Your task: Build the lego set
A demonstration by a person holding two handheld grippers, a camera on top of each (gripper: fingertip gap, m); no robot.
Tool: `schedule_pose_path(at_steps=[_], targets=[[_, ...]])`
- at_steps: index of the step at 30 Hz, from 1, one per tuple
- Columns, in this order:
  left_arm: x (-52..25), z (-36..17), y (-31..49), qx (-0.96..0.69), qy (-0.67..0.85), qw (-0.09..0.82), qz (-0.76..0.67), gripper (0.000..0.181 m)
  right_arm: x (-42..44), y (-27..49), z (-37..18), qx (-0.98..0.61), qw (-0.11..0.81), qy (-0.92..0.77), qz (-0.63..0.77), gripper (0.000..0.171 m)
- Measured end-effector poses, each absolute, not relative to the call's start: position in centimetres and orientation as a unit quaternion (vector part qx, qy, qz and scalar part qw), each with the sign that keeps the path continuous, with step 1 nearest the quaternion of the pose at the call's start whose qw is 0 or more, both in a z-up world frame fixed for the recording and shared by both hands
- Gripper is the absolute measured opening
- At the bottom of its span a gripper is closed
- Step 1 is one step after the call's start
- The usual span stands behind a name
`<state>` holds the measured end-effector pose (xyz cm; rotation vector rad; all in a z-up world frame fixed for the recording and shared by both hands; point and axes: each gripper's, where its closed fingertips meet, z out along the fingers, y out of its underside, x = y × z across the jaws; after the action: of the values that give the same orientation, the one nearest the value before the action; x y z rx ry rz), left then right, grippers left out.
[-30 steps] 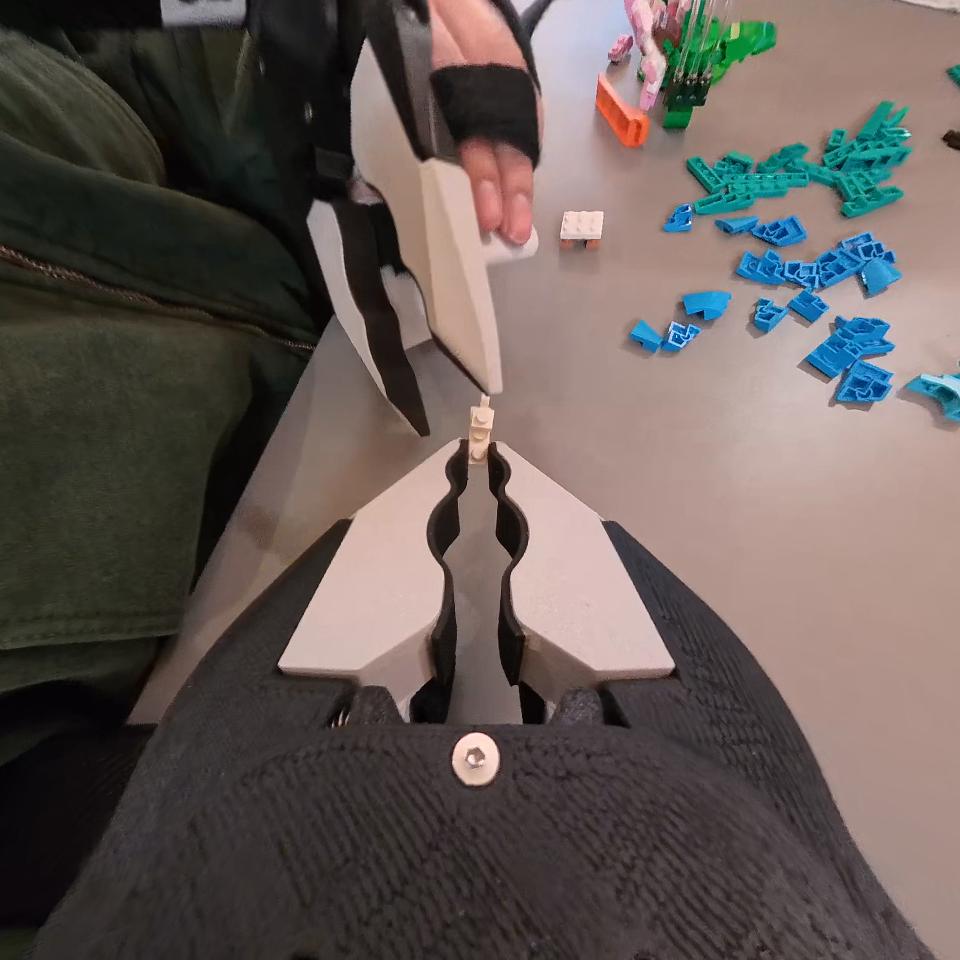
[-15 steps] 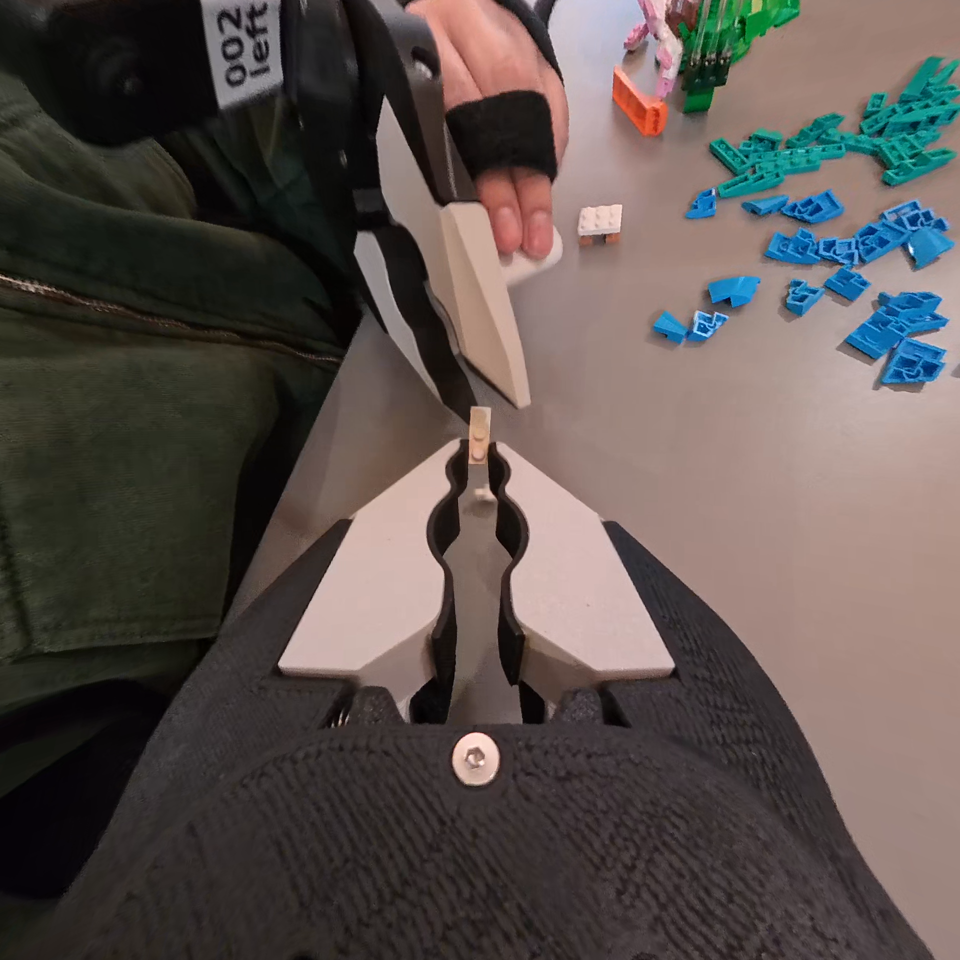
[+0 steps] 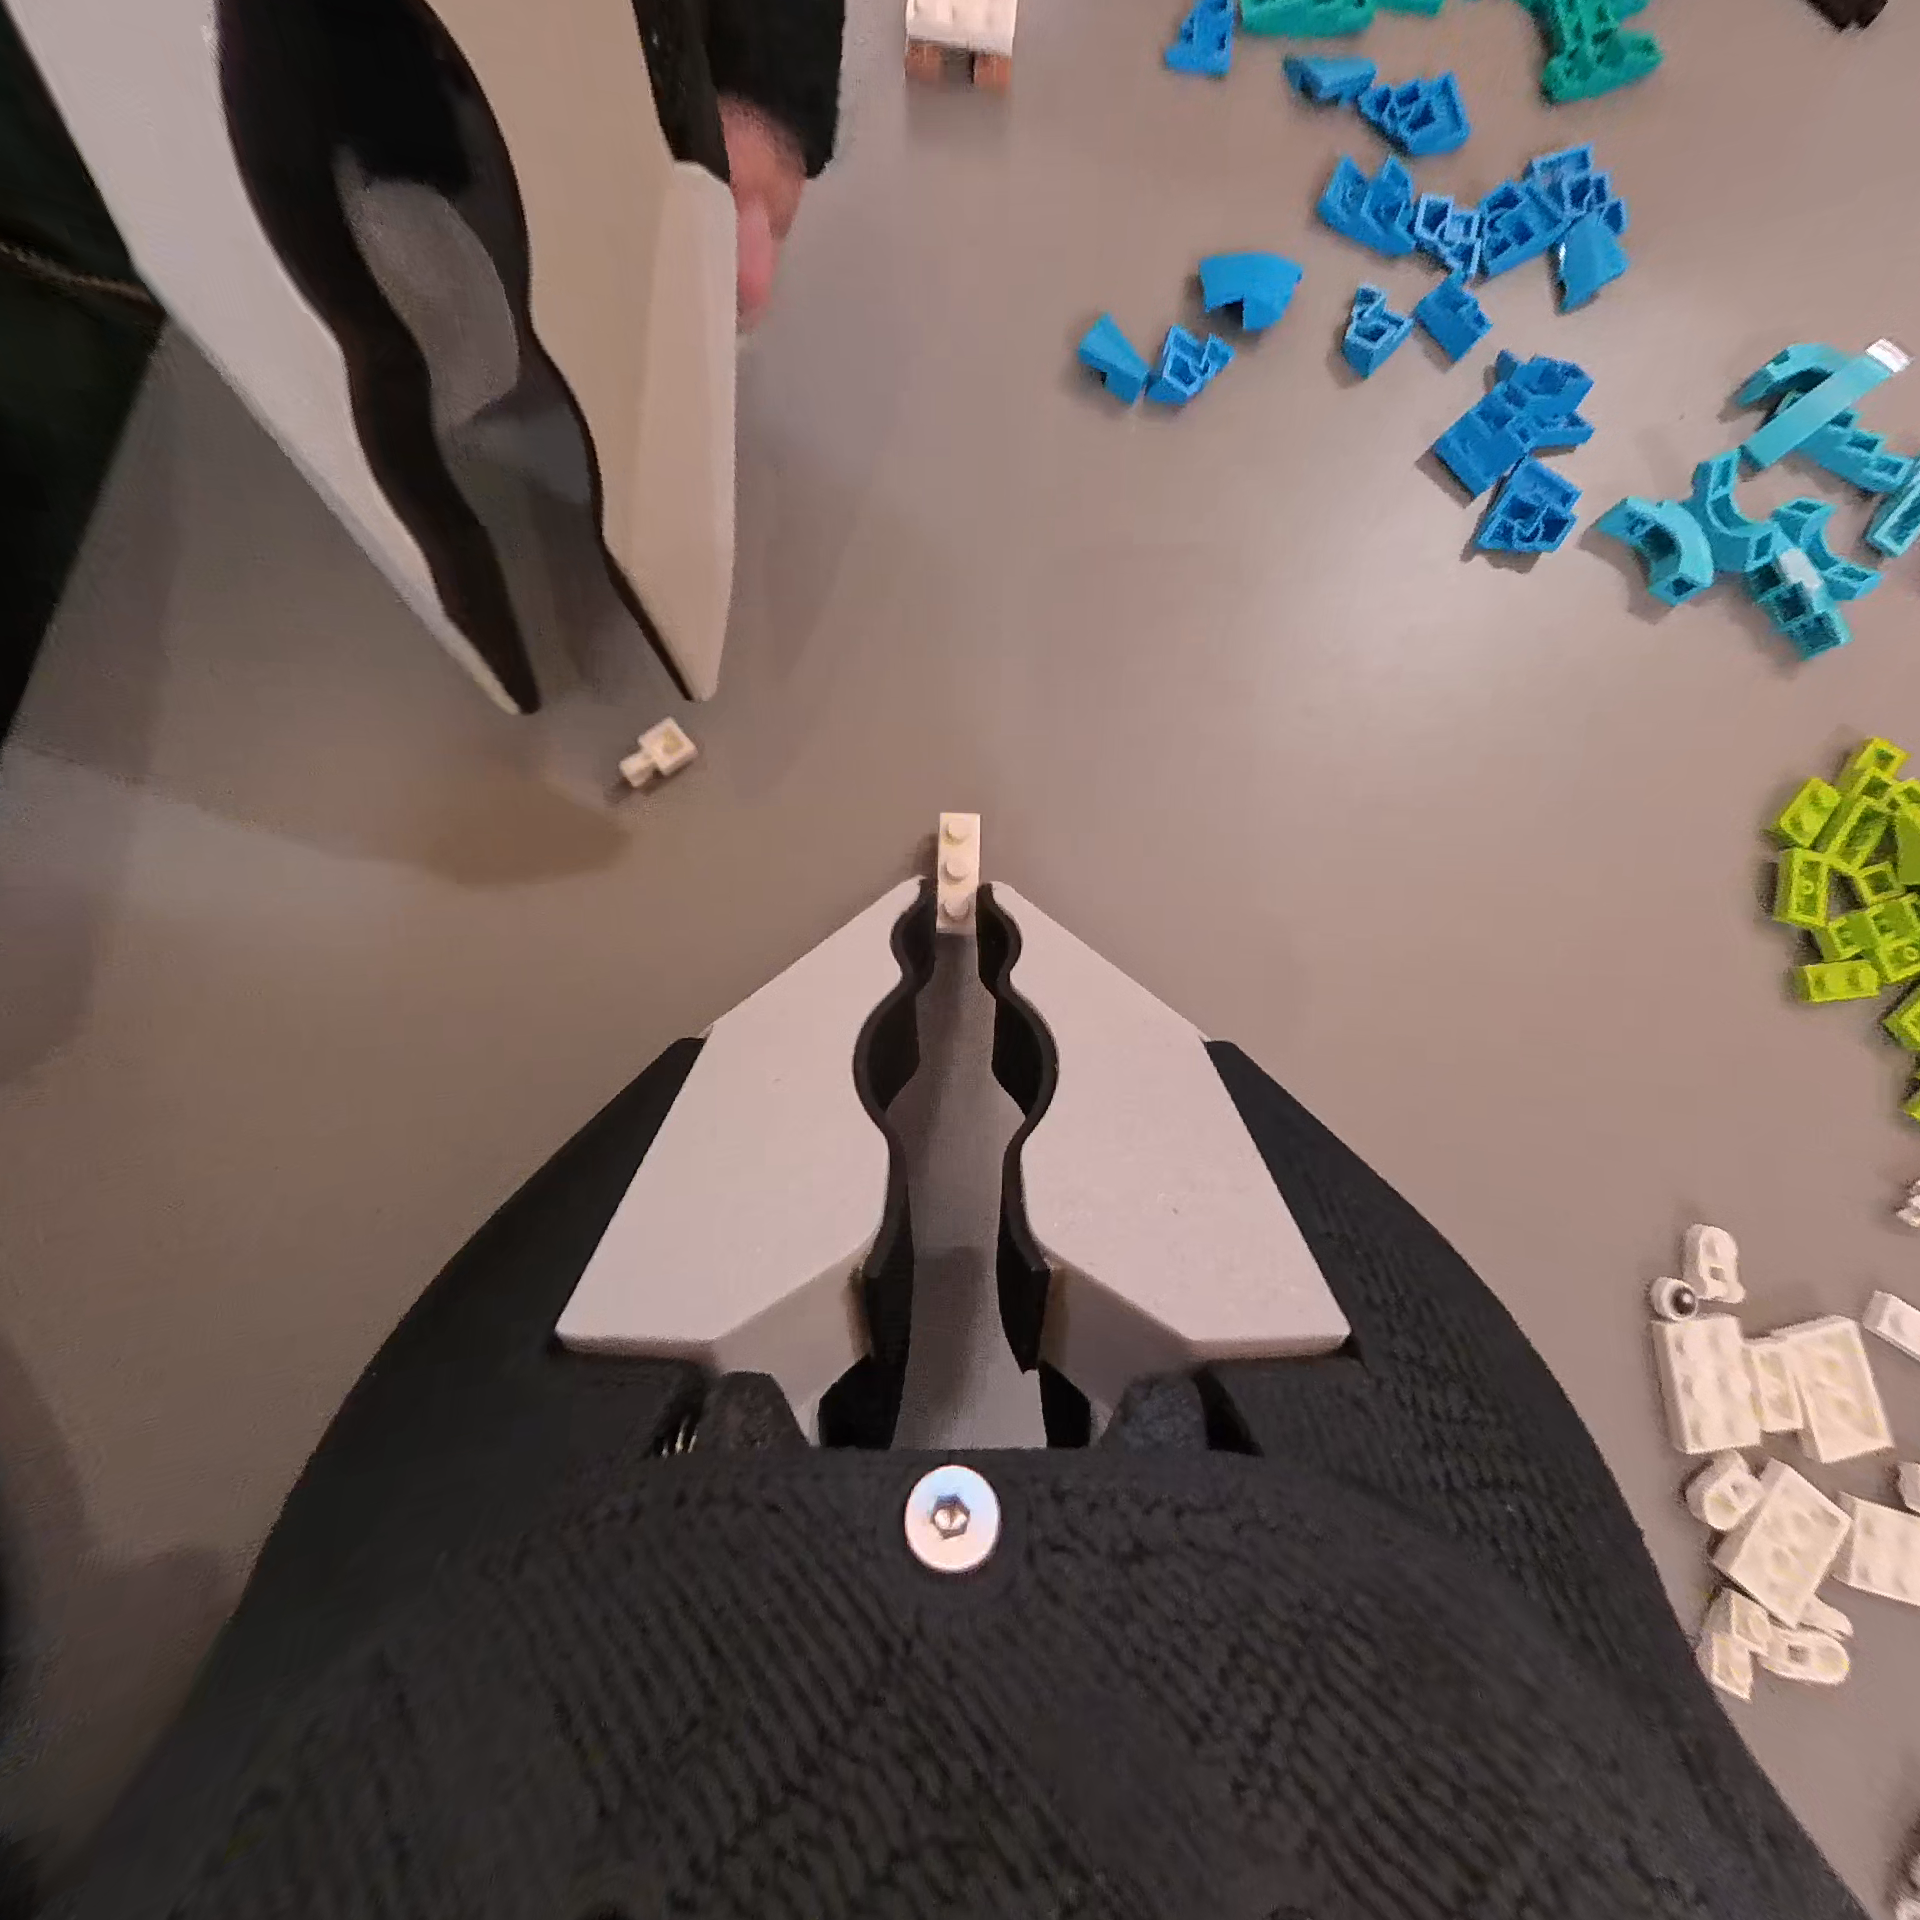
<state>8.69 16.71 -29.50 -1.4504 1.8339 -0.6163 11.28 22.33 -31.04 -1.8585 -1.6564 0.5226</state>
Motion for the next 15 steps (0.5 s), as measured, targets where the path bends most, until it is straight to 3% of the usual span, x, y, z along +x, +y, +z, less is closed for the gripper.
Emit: schedule_pose_path(at_steps=[4,12,15], targets=[[9.0,-30.9,16.5,-0.540,0.741,0.346,-0.200,0.024,11.0,21.8,-31.3,-0.692,0.289,-0.627,0.211,0.005],[9.2,-31.5,16.8,-0.536,0.751,0.338,-0.184,0.000,10.8,21.7,-31.6,-0.684,0.291,-0.633,0.213,0.006],[9.3,-30.3,17.9,-0.534,0.730,0.387,-0.178,0.000,11.0,22.5,-30.9,-0.692,0.309,-0.618,0.211,0.024]])
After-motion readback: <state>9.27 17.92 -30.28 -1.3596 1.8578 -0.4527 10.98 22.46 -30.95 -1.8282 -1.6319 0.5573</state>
